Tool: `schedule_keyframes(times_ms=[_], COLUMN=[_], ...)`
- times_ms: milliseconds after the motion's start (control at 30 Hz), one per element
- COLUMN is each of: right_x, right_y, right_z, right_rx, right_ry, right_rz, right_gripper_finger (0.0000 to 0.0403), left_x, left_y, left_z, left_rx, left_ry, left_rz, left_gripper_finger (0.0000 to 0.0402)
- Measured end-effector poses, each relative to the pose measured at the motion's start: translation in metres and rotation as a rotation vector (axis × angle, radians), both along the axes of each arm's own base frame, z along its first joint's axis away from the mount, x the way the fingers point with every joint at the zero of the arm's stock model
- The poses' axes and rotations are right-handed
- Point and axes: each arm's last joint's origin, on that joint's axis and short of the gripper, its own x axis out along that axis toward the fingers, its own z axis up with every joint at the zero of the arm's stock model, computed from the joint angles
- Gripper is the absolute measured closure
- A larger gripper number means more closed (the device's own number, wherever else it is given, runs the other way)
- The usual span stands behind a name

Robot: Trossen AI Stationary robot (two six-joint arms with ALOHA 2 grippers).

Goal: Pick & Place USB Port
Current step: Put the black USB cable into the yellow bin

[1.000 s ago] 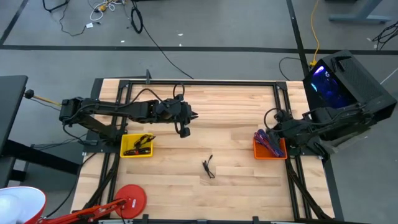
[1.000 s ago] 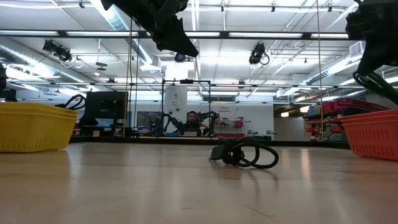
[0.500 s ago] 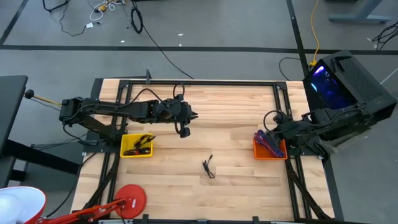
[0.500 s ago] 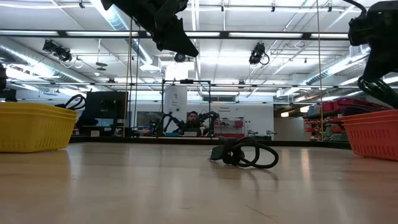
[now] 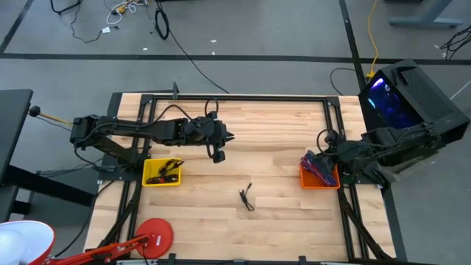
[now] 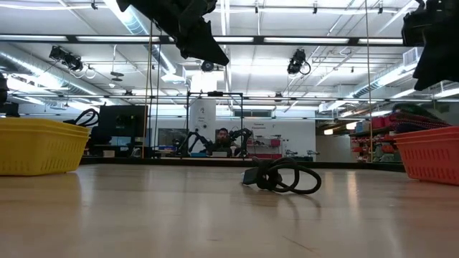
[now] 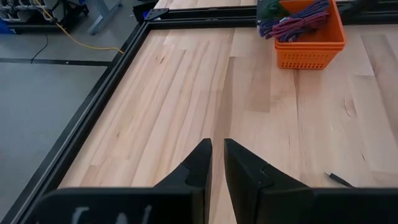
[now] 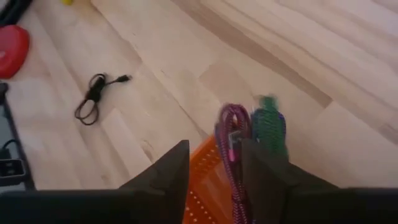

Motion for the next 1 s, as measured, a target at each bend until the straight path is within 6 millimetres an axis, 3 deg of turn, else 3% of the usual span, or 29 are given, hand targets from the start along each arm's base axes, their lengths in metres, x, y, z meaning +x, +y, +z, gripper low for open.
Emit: schedule_keyframes(times_ms=[267,433,667,800,1000], right_x=[-0.007,0.010,0.058,0.086,0.111], right_y=[-0.005,-0.001,0.020,0.031,0.044], right_z=[0.038,0.047,0.012,-0.022,-0.076], right_rx=[-0.127,-0.170,-0.076,-0.043,0.032], right_ry=[-0.151,-0.319,-0.396,-0.382,-0.273], right_rz=[0.008,0.059,0.271,0.362,0.403], right_gripper_finger=[0.0259,0.0259,0.0259,0.0259,0.0259], left_x=[0.000,0.000,0.000,0.000,0.000], left_y=[0.000,0.000,0.000,0.000,0.000], left_z=[0.000,0.000,0.000,0.000,0.000], left_rx=[-0.008,-0.012,-0.011,-0.011,-0.011], left_ry=[-0.003,-0.004,-0.004,-0.005,-0.011], left_rz=[0.006,0.008,0.008,0.008,0.008], left_gripper_finger=[0.0353,0.0353,0.0353,0.0353,0.0353])
